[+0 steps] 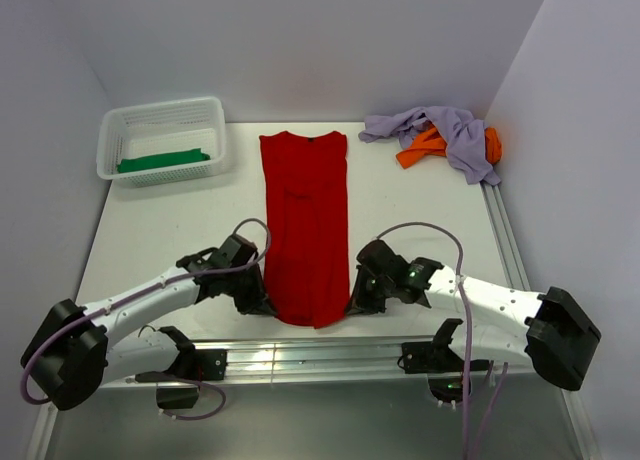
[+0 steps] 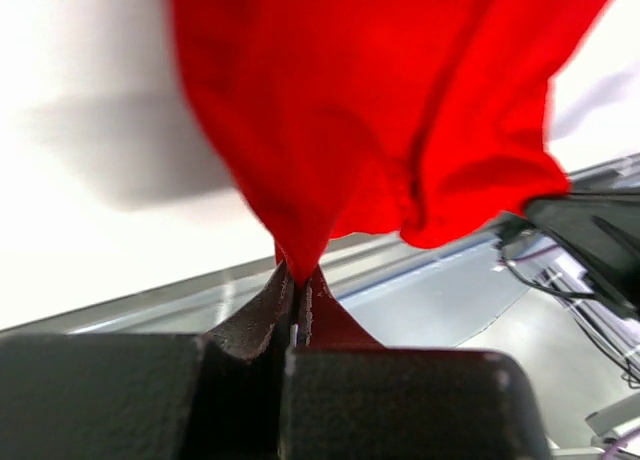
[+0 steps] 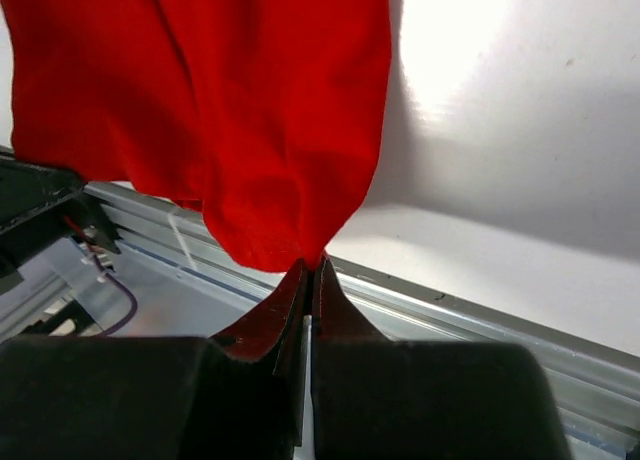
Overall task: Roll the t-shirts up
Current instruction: Roll the tshirt
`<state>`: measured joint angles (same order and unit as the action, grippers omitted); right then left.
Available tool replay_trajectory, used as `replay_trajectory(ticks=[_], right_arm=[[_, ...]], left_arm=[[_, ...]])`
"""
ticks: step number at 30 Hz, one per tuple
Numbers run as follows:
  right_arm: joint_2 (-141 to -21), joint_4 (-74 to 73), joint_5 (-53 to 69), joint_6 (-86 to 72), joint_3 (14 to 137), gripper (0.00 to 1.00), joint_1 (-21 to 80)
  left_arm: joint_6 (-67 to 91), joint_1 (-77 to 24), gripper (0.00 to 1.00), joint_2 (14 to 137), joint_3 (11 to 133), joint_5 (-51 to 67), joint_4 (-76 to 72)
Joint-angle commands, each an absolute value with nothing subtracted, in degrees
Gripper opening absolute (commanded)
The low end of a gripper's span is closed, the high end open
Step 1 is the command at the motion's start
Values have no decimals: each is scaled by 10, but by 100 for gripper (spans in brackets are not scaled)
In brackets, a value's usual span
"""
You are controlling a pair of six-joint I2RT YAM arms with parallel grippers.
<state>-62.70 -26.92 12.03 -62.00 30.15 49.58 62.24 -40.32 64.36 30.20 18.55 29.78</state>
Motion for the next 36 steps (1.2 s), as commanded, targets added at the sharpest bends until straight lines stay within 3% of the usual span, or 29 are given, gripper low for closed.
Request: replay_trajectory(ticks=[1, 9, 20, 36], right_arm=[[-618, -299, 134, -590, 340, 0, 470], [-646, -325, 160, -520, 405, 0, 395], [-771, -353, 187, -432, 526, 0, 303], [-925, -372, 198, -387, 664, 0, 263]], left_arm=[[598, -401, 0, 663, 369, 184, 332], [555, -331, 0, 694, 444, 204, 358], [498, -266, 0, 787, 548, 211, 371], [490, -214, 0, 867, 586, 229, 326]])
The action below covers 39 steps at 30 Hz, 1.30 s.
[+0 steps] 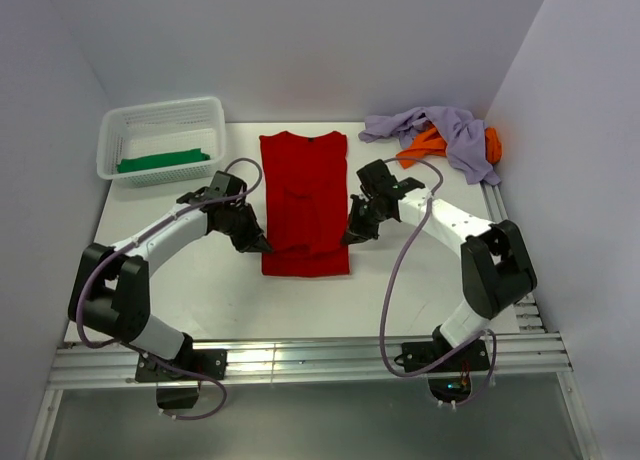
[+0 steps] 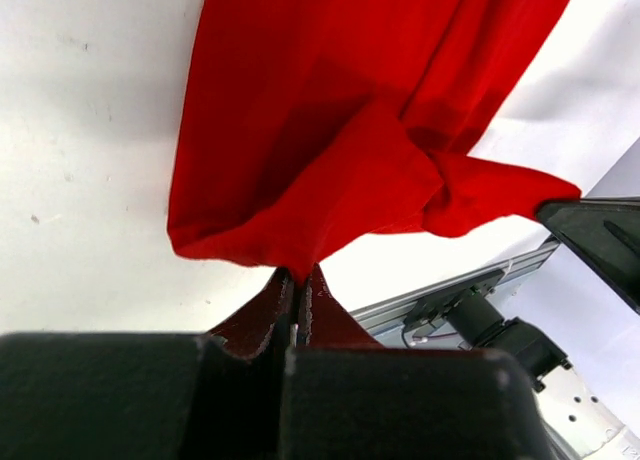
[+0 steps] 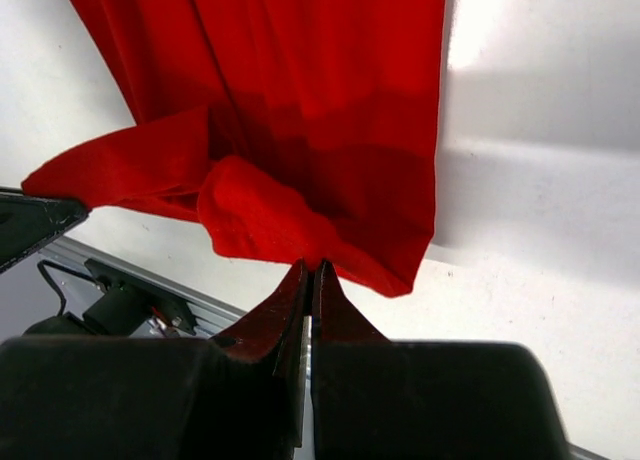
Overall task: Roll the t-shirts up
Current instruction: Roll the tshirt
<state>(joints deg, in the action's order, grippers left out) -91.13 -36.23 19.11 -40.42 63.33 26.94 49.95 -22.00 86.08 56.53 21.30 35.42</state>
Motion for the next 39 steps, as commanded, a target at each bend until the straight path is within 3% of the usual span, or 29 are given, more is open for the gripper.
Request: replay_trajectory(ticks=[1, 14, 17, 18, 19, 20, 24, 30, 35, 39], right_arm=[[-932, -370, 198, -386, 664, 0, 261], [-993, -335, 187, -389, 683, 1, 254], [-1006, -327, 186, -399, 698, 9, 249], [-1012, -328, 186, -407, 703, 16, 244], [-1014, -328, 184, -412, 712, 30, 242], [-1015, -326, 180, -417, 715, 35, 239], [-1003, -298, 185, -455, 707, 48, 223], [-967, -281, 184, -461, 687, 49, 213], [-897, -259, 202, -428, 615, 49, 213], [-840, -231, 221, -414, 541, 49, 216]], left_arm=[[493, -213, 0, 873, 586, 232, 323], [522, -211, 2, 918, 554, 230, 236], [532, -207, 10, 922, 552, 231, 229], [539, -207, 21, 922, 553, 231, 229], [543, -202, 30, 918, 551, 234, 228], [550, -200, 42, 917, 548, 238, 222], [622, -175, 54, 899, 514, 293, 164], [637, -148, 59, 904, 519, 317, 151], [614, -135, 68, 892, 549, 323, 167], [595, -125, 68, 911, 565, 336, 167]])
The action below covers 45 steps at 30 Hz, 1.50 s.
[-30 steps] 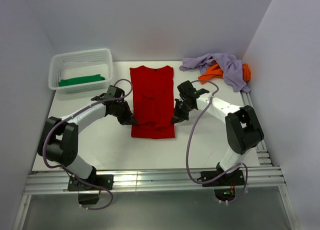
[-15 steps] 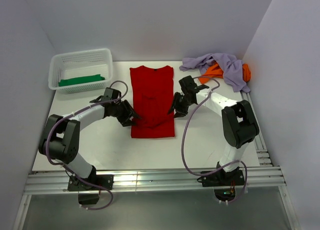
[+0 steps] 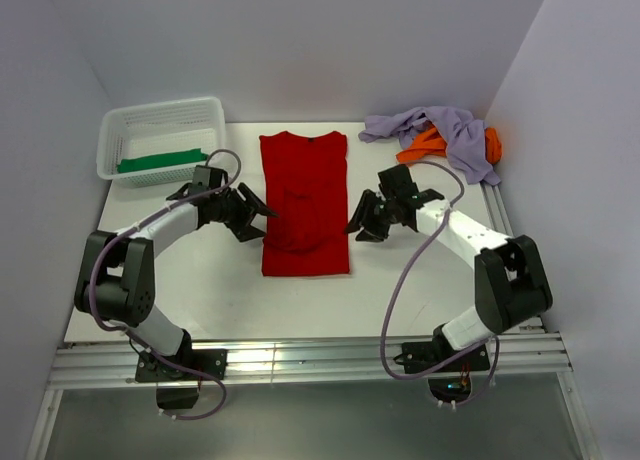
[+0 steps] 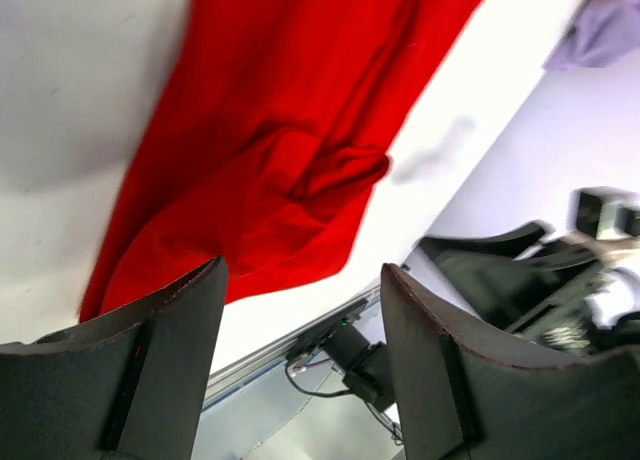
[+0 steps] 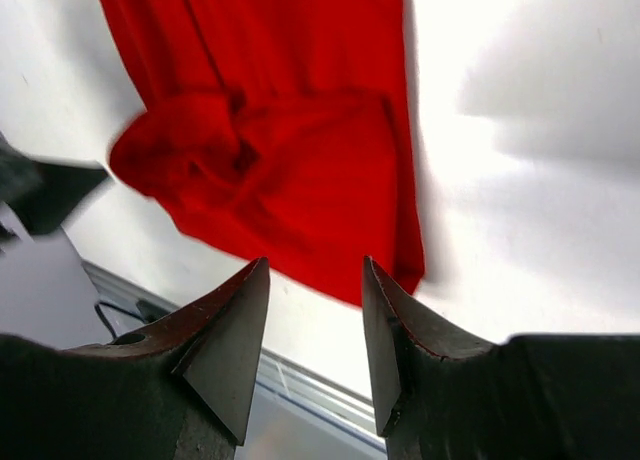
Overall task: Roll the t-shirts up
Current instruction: Roll the tshirt
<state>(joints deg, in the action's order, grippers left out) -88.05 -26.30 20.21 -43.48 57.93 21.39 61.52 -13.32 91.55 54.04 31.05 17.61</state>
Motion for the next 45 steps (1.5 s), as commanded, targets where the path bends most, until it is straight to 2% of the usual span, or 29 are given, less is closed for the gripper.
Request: replay_trajectory(ticks=[1, 3, 7, 11, 14, 17, 18, 19, 24, 32, 40, 45], right_arm=[[-834, -228, 221, -415, 513, 50, 217], [-818, -211, 226, -419, 476, 54, 221], [-797, -183, 236, -432, 439, 54, 228], [-785, -178, 248, -437, 446, 51, 231], [-794, -157, 276, -445, 464, 41, 238], [-830, -149, 285, -449, 505, 16, 265], [-843, -149, 283, -451, 530, 4, 276], [-857, -148, 284, -453, 542, 0, 286], [-939, -111, 266, -488, 593, 0, 365], [-1029, -54, 261, -537, 621, 0, 412], [-1115, -95, 216, -528, 720, 0, 425], [-1164, -199, 148, -505, 842, 0, 411]], left_arm=[[598, -124, 68, 918, 569, 341, 153], [606, -123, 68, 945, 587, 351, 142], [626, -123, 67, 976, 609, 371, 126], [583, -123, 66, 955, 640, 316, 220], [549, -116, 66, 933, 664, 271, 277], [510, -108, 65, 902, 665, 244, 327], [496, -107, 65, 880, 655, 237, 338], [490, -106, 65, 868, 648, 233, 345], [471, -107, 61, 787, 547, 250, 352], [485, -112, 41, 725, 426, 284, 308], [472, -112, 39, 721, 429, 272, 331], [473, -112, 39, 715, 433, 273, 337]])
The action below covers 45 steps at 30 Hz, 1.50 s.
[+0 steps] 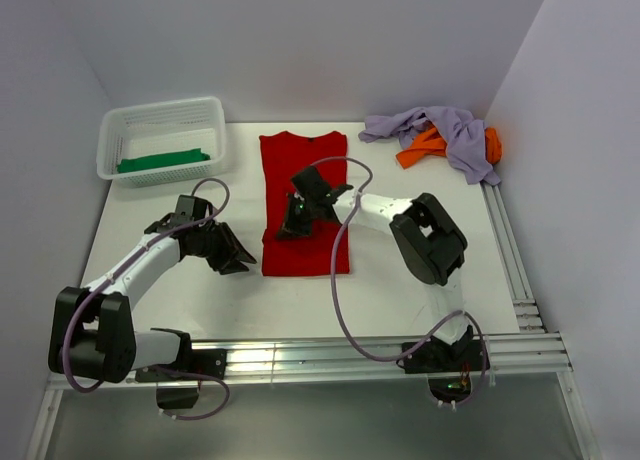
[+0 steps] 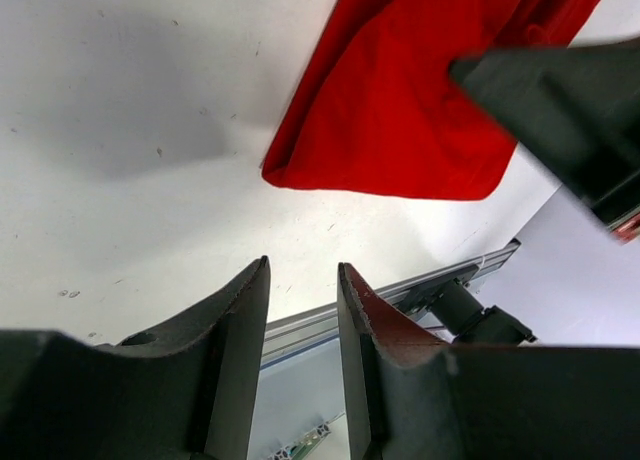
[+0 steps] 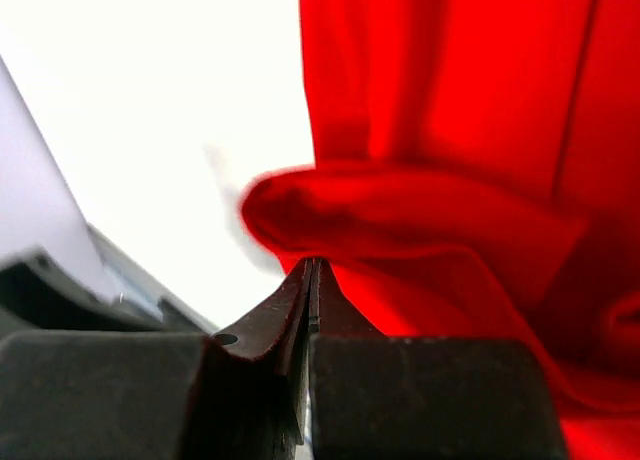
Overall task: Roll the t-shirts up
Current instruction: Roll the tshirt
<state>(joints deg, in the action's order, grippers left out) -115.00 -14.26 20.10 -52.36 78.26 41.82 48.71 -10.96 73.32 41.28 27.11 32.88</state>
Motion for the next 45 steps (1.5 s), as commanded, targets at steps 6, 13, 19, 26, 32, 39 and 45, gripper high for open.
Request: replay_trajectory(ticks=[6, 13, 19, 26, 32, 39, 45], right_arm=[[-1180, -231, 139, -481, 924, 1, 356], [-1023, -241, 168, -438, 805, 36, 333], [-829, -193, 205, -460, 517, 49, 293], [-743, -140, 236, -502, 389, 57, 287], [-762, -110, 241, -519, 376, 62, 287], [-793, -90, 224, -528, 366, 60, 287], [-800, -57, 222, -533, 333, 60, 287]], left_arm=[[469, -112, 40, 727, 438, 280, 332], [459, -117, 55, 755, 443, 287, 312], [498, -157, 55, 776, 394, 298, 246], [532, -175, 54, 773, 337, 297, 166], [527, -175, 55, 797, 334, 290, 139], [542, -174, 53, 826, 331, 289, 97], [532, -172, 53, 827, 332, 287, 100]])
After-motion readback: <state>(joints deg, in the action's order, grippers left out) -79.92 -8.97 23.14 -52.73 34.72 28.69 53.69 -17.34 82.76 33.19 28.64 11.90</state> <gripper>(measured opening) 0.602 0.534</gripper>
